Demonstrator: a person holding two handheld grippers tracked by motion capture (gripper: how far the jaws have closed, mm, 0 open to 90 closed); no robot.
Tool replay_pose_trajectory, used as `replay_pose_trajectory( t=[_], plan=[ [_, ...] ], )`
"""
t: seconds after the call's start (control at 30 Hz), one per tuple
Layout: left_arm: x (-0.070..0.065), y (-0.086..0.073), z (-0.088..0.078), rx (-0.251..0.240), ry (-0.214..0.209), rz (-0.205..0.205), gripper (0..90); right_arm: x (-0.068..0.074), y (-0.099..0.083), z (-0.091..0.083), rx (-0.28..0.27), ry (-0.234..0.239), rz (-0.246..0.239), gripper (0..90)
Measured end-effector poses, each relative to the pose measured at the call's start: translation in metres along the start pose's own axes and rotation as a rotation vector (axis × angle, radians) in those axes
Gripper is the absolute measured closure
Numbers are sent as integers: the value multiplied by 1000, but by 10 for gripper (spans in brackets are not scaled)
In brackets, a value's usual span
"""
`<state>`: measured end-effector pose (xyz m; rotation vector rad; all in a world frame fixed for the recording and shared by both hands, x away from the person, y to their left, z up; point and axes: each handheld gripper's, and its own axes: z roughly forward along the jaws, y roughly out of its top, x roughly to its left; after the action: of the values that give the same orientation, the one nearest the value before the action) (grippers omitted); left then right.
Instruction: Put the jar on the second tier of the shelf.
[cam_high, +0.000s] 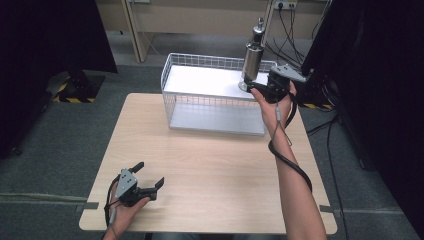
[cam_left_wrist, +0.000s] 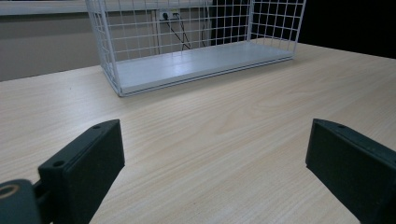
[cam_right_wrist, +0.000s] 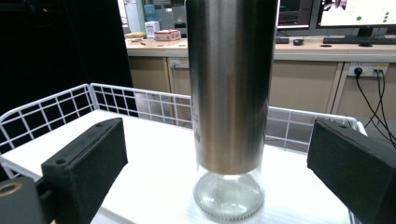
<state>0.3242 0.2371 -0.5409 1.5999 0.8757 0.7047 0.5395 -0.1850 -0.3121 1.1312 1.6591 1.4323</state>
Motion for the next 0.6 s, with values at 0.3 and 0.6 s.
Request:
replay_pose_trajectory(
  t=[0.3, 0.6],
  plan=[
    [0, 0, 0, 1, 1, 1, 41, 3, -8, -11, -4, 17, -11, 47],
    [-1, 0, 0, 2, 3, 3, 42, 5, -17, -21, 0, 33, -21, 43]
  ],
)
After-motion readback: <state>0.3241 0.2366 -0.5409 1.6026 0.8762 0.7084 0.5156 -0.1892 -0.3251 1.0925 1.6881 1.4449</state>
